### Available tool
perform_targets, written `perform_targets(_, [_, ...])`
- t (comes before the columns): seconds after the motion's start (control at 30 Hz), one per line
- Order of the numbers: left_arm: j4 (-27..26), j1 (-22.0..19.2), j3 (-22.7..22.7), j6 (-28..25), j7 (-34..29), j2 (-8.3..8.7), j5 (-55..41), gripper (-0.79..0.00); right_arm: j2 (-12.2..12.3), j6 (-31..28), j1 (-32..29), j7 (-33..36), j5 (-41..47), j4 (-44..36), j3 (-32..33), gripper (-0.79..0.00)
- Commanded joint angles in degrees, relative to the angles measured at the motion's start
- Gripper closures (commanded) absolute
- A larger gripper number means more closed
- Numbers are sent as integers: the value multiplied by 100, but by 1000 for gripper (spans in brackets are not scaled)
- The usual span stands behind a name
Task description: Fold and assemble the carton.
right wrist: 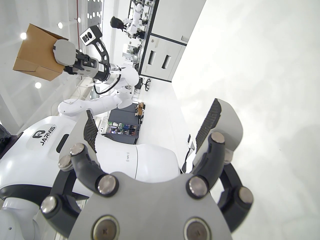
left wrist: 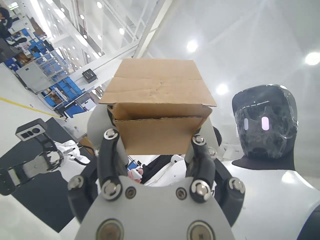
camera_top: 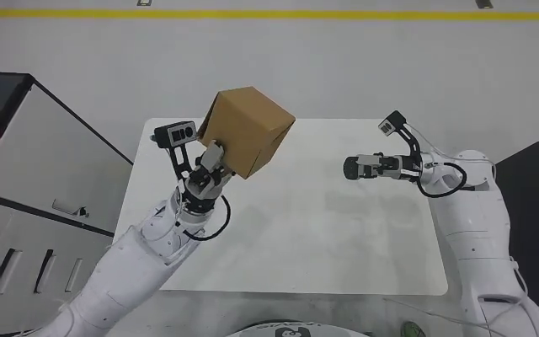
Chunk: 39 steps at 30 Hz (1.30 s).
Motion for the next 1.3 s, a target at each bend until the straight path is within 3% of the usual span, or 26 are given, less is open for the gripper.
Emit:
perform_targets(0.0, [2,2,9,5,18,0,11,0,0,0,0,0,0,0,0,-785])
perform_targets(0.07, [2,2,9,5,18,0,11,0,0,0,0,0,0,0,0,-785])
perform_targets(0.2, [-162,115,20,538,30,-32,-369,0,0,0,0,0,0,0,0,-785])
perform_targets(0.37, [-378,242,-37,1201,-174,-57,-1648,0,0,0,0,0,0,0,0,-785])
perform_targets(0.73, [-467,431,-308,1771,-975,-146,-3574,0,0,0,0,0,0,0,0,-785])
perform_targets(1.0, [-440,524,-452,2112,-1478,-228,-4300,0,0,0,0,0,0,0,0,-785])
perform_targets(1.27, [-316,575,-591,2307,-1742,-303,-4293,0,0,0,0,0,0,0,0,-785])
